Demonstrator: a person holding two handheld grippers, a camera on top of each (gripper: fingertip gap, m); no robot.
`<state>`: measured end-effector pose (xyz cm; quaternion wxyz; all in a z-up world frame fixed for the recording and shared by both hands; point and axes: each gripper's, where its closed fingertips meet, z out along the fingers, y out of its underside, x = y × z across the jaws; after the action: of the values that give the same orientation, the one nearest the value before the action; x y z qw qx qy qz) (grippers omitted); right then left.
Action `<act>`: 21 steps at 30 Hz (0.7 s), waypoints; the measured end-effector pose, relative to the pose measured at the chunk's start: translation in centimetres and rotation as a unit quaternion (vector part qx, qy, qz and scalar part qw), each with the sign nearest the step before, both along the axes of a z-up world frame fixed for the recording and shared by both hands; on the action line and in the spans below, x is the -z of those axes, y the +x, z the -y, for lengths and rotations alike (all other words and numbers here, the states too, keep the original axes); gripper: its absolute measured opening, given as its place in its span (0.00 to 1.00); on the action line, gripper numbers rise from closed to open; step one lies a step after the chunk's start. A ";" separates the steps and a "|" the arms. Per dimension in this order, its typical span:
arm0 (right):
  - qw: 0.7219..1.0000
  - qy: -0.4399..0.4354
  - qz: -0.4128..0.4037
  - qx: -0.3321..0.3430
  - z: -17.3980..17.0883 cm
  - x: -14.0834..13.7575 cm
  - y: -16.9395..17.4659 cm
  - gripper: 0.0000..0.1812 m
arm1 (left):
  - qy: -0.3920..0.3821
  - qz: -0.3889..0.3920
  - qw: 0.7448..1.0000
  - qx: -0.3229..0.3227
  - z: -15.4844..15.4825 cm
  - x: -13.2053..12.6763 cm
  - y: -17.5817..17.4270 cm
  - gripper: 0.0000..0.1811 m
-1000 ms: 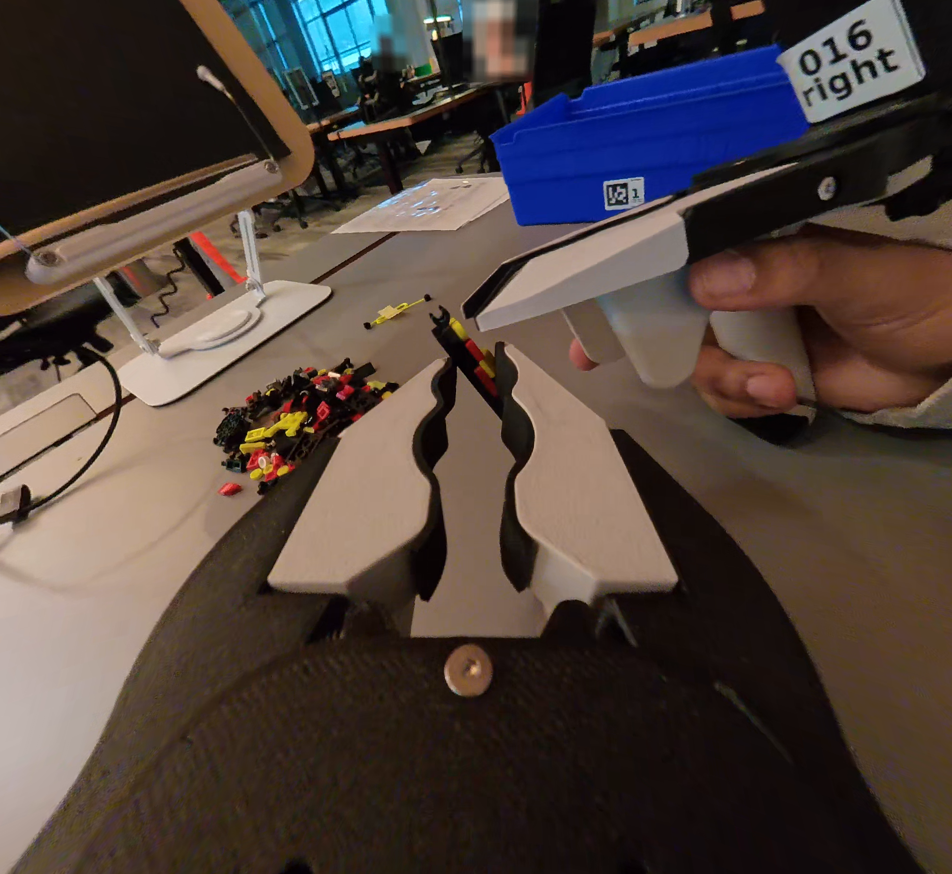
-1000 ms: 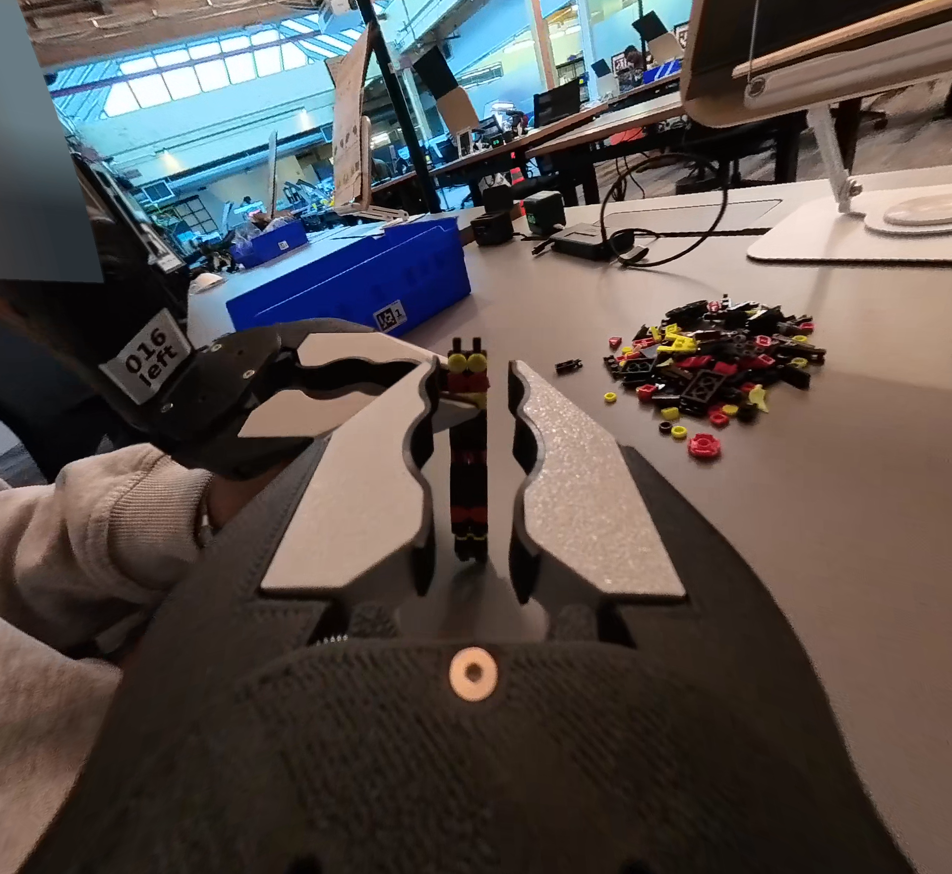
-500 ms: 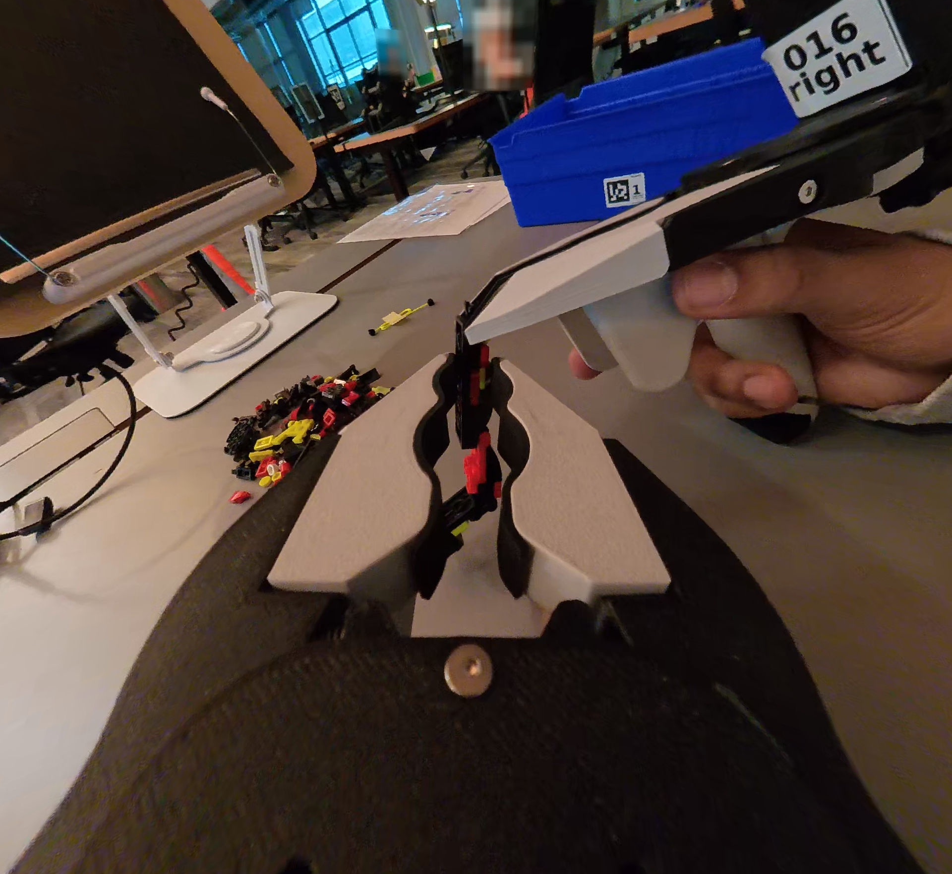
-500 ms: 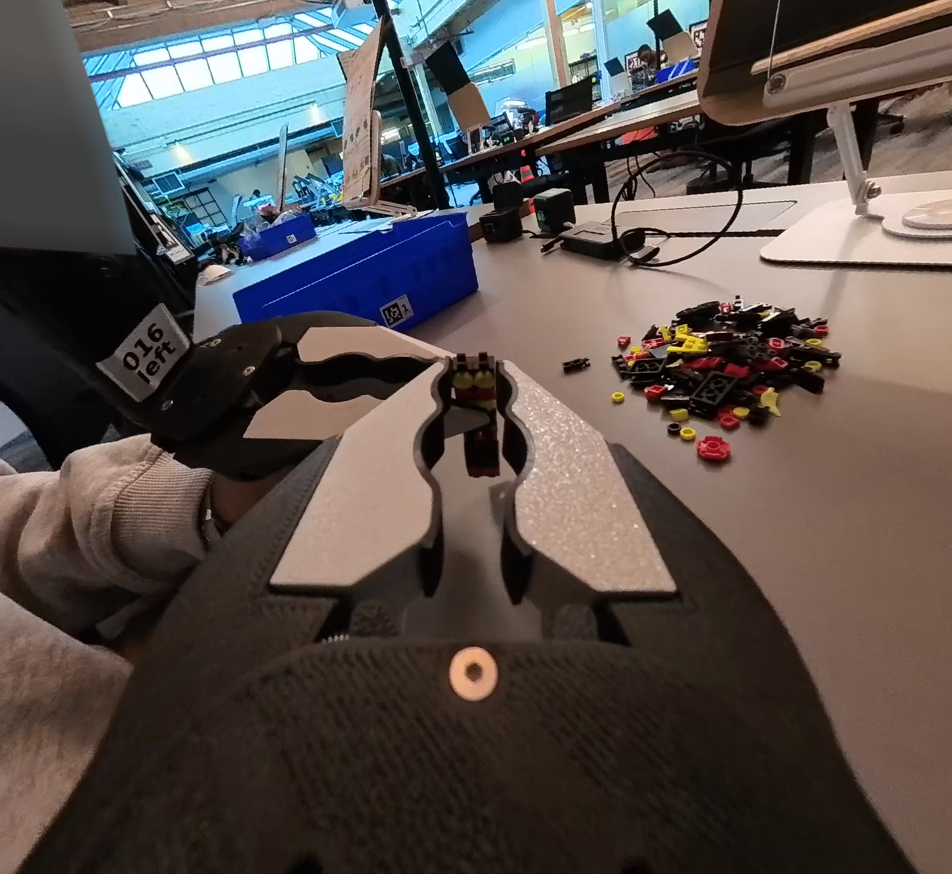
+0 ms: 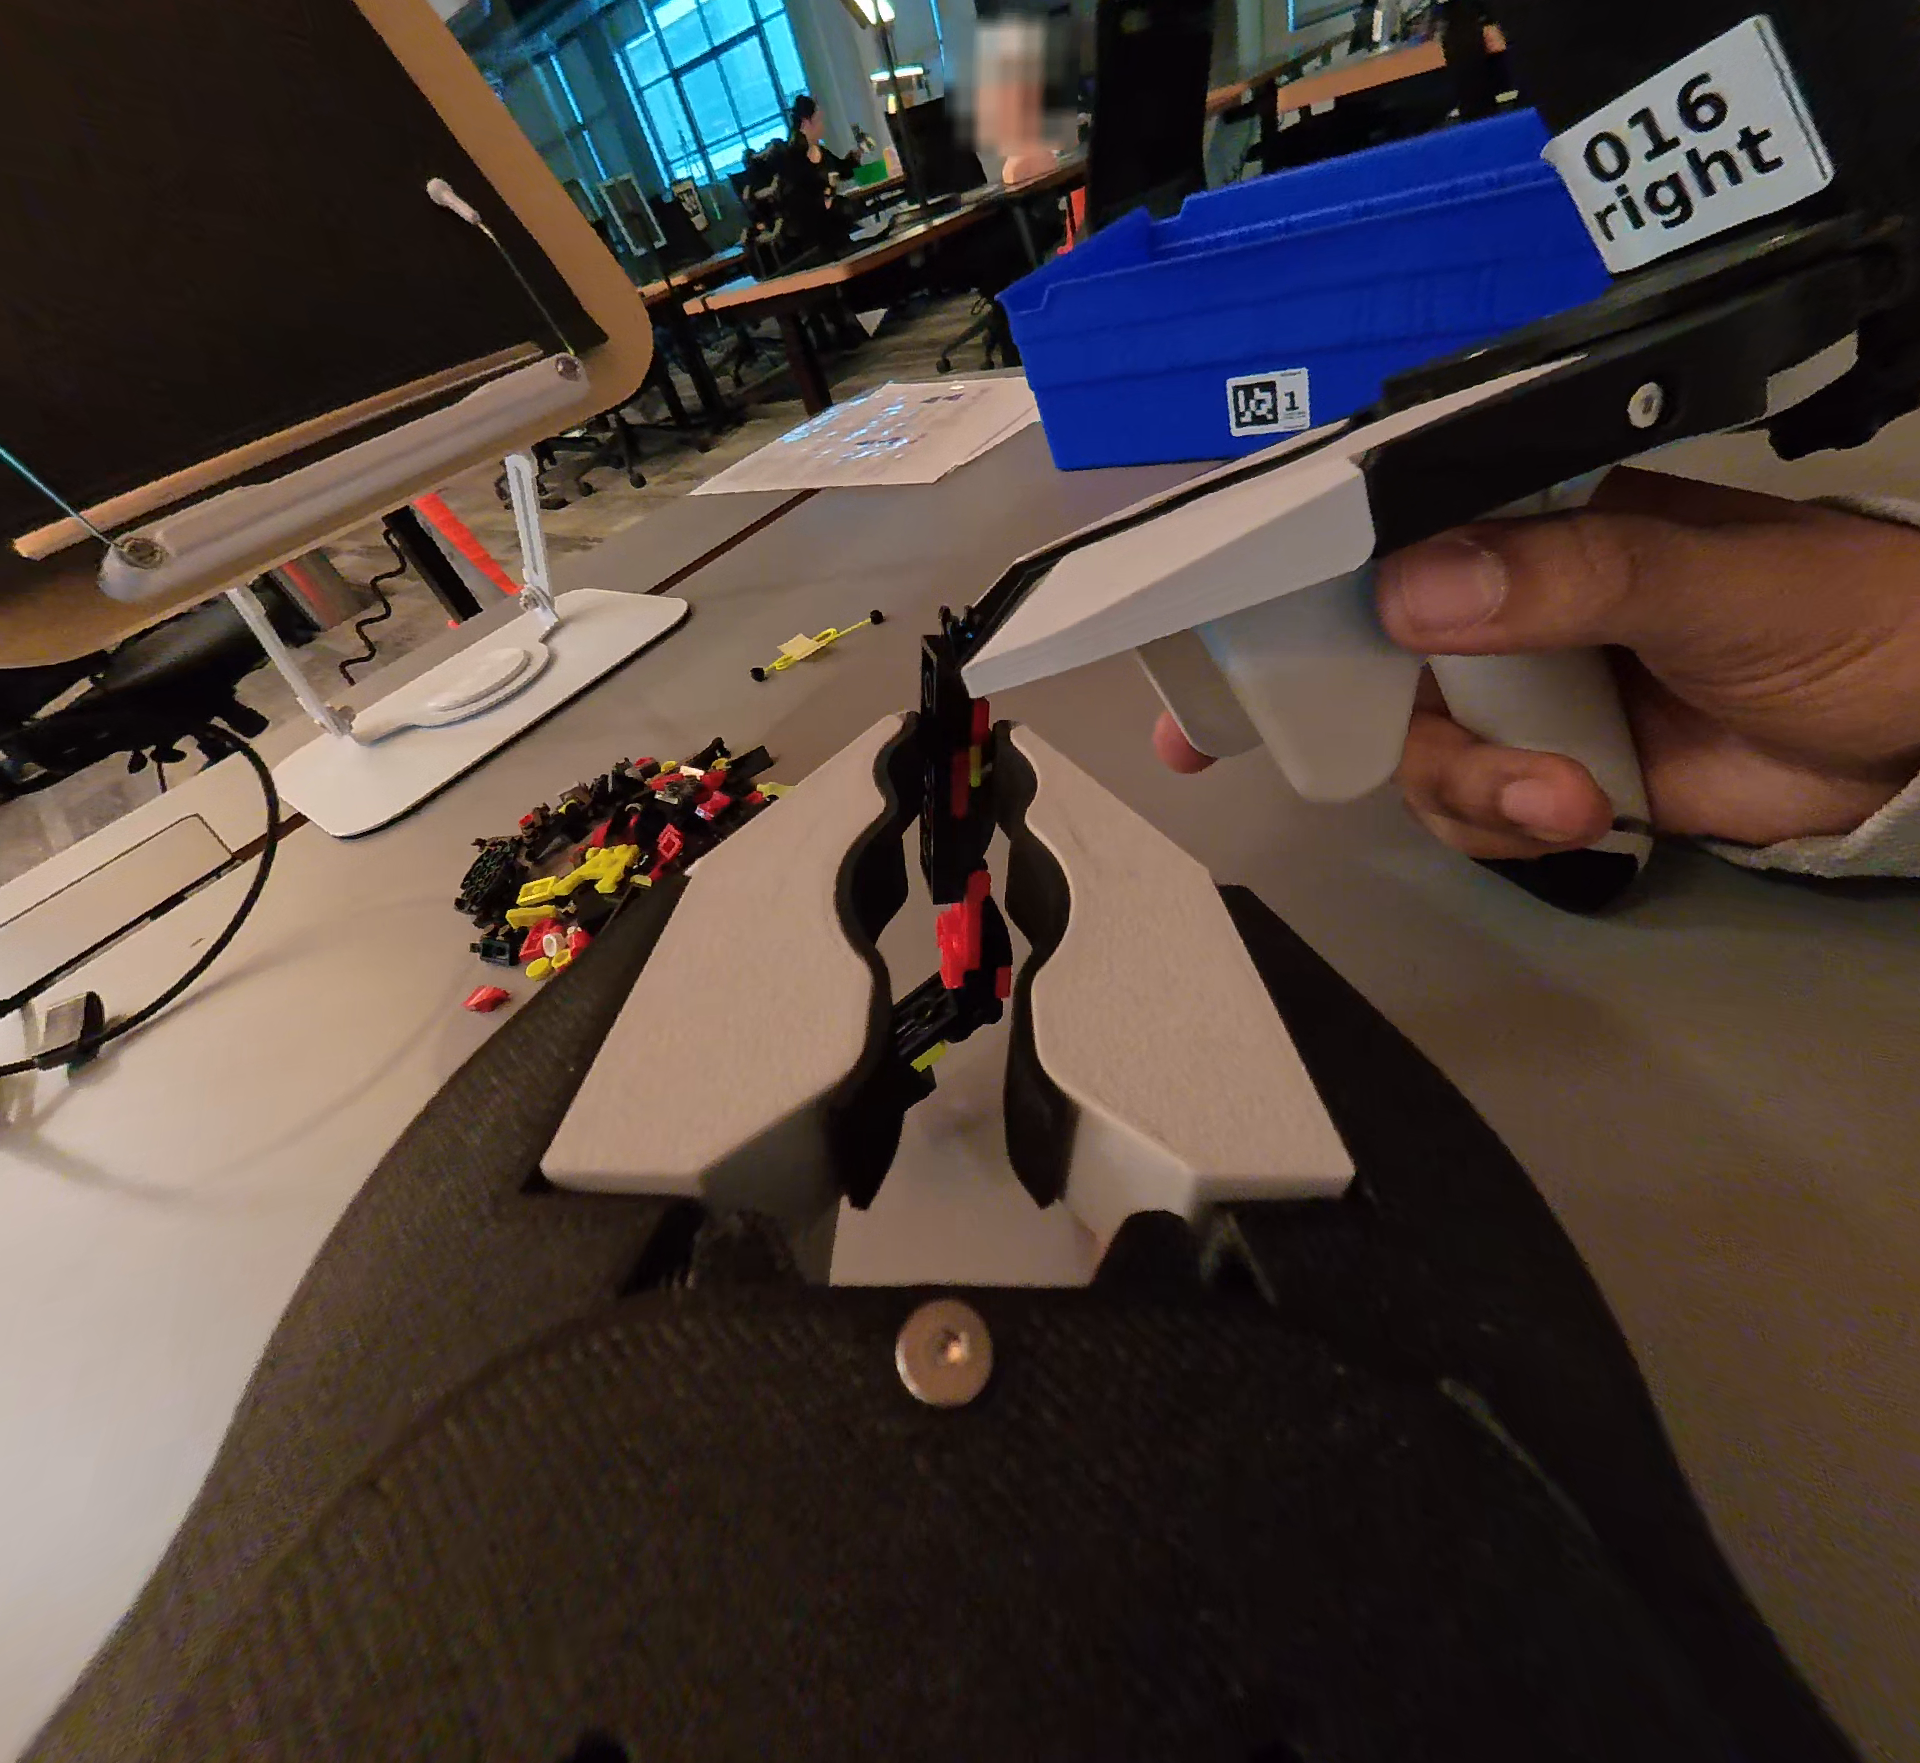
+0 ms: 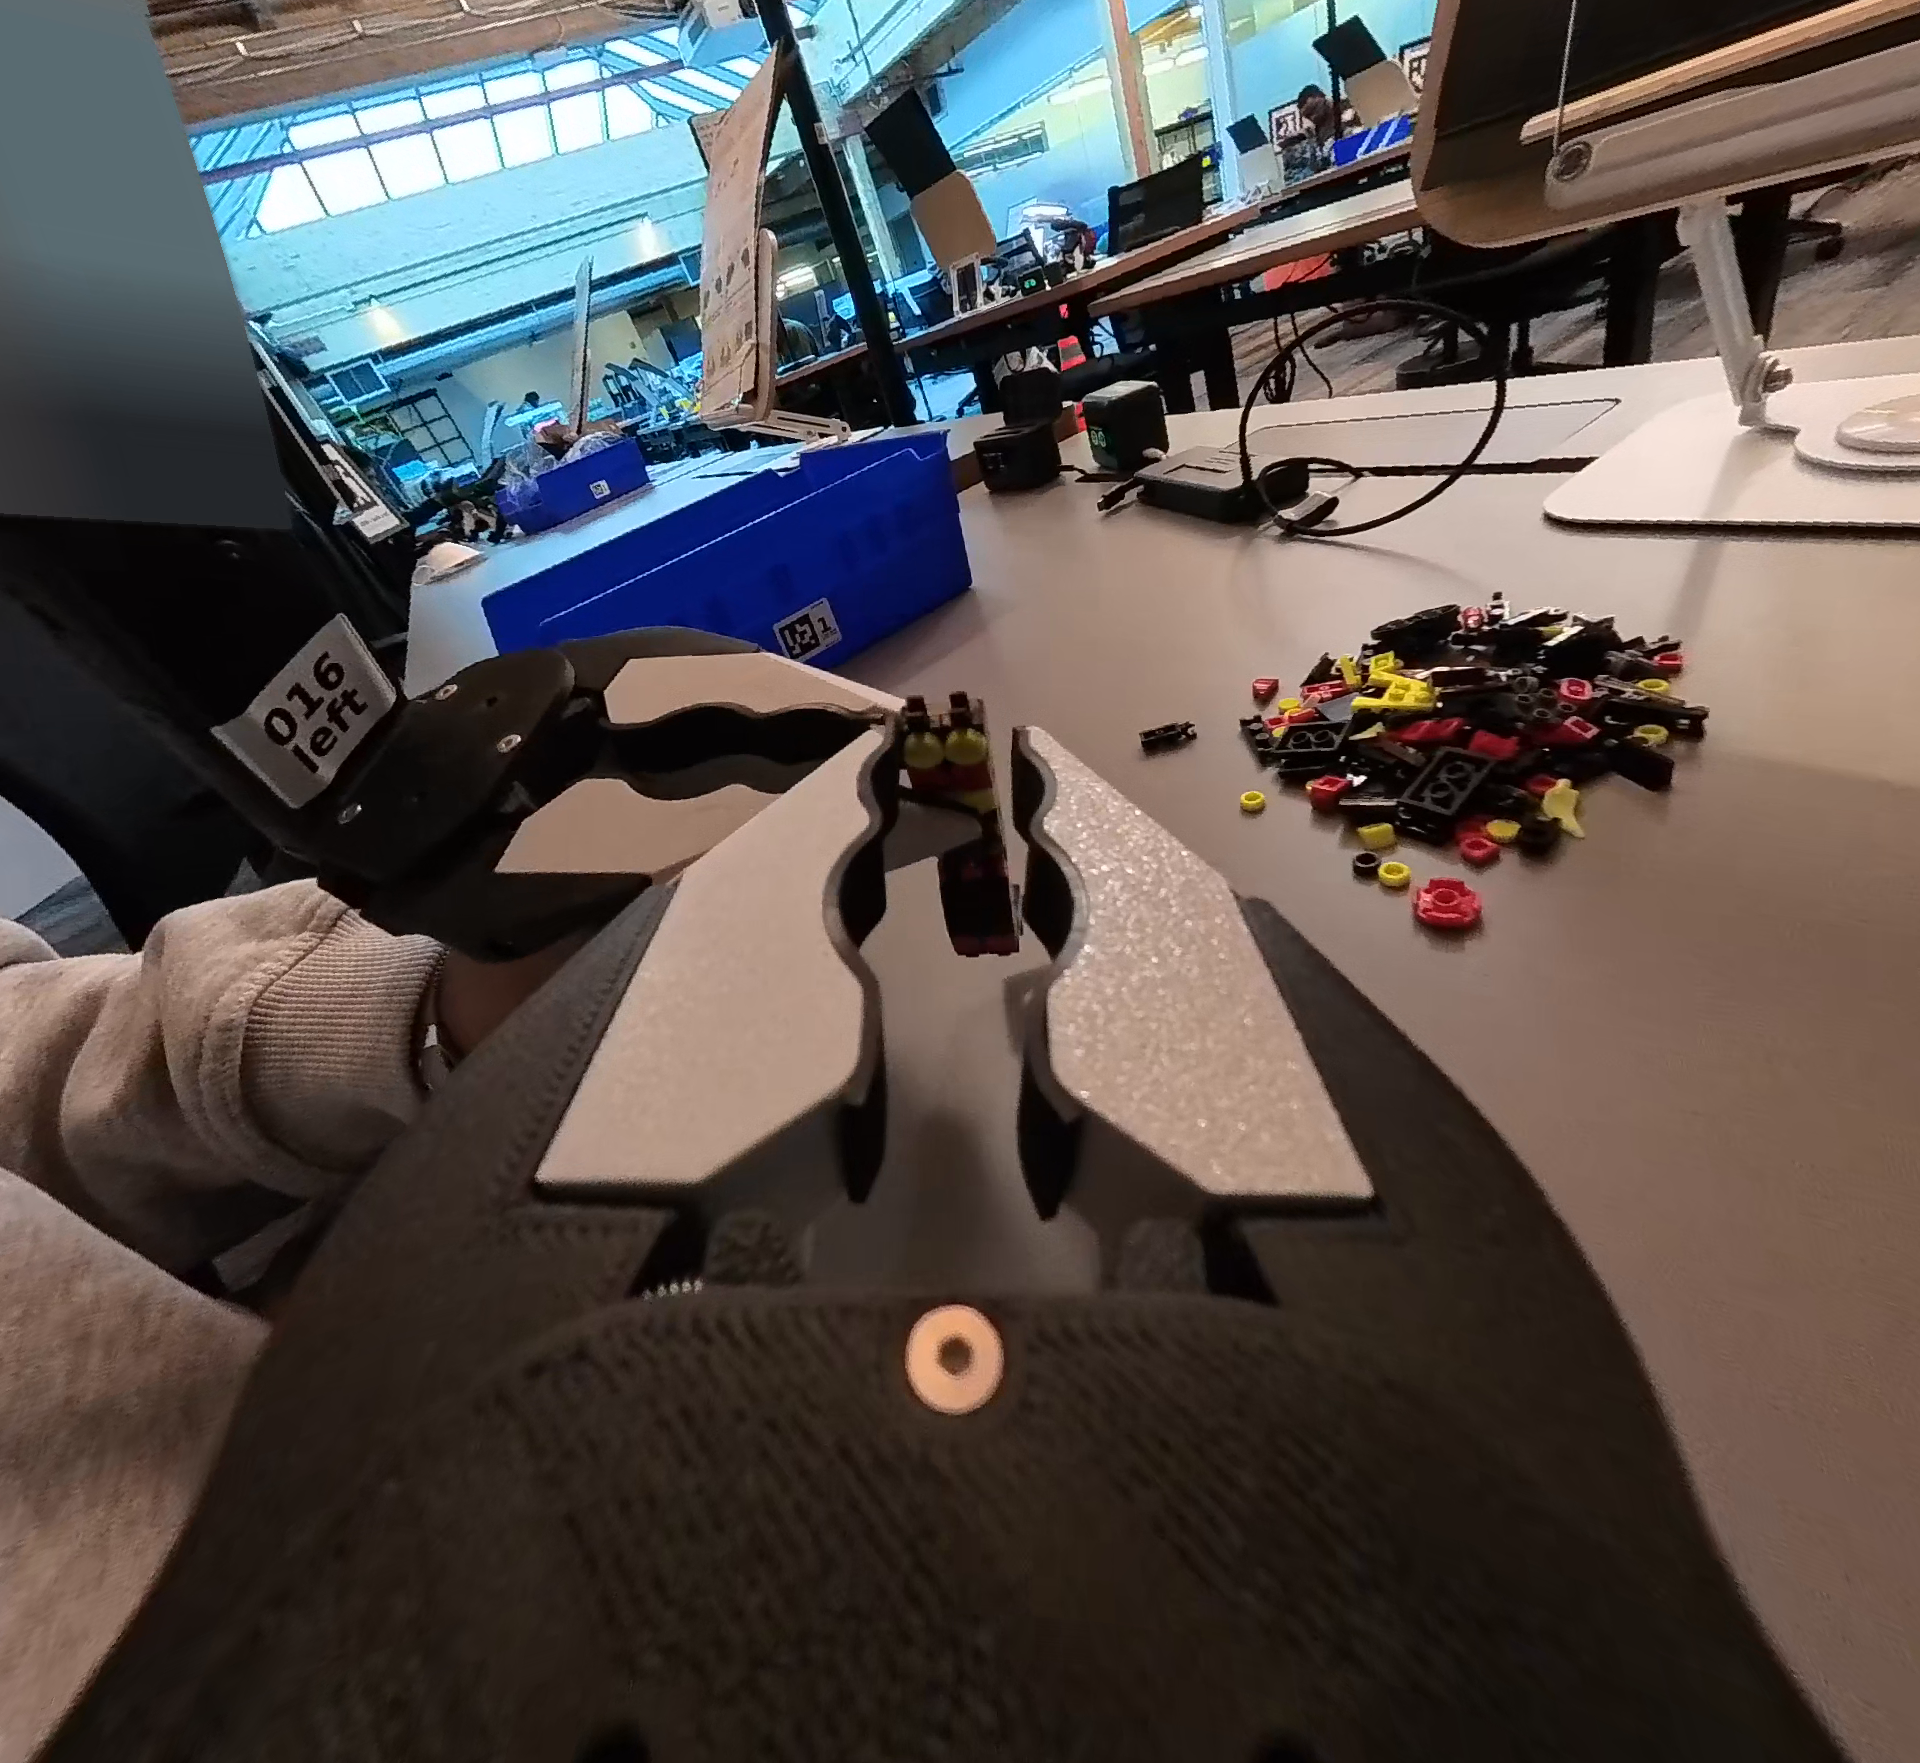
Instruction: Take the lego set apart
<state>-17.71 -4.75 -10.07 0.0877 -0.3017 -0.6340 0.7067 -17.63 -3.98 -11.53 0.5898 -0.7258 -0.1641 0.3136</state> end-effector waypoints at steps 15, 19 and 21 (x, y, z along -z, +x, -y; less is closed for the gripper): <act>0.999 0.037 -0.021 -0.018 1.2 0.4 0.7 0.19 | 0.388 0.268 0.873 0.124 4.3 -3.0 -2.1 0.06; 0.993 0.109 -0.049 -0.013 2.5 1.5 1.3 0.22 | 0.441 0.310 0.824 0.173 4.3 -3.4 -1.8 0.06; 0.989 0.136 -0.062 -0.004 2.8 1.9 1.3 0.21 | 0.440 0.325 0.812 0.202 3.7 -3.6 -1.2 0.06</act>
<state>-16.36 -7.54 -11.94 0.1642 -0.2396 -0.7185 0.6320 -18.79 -7.64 -7.95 0.8086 -0.4649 -0.3163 -0.1730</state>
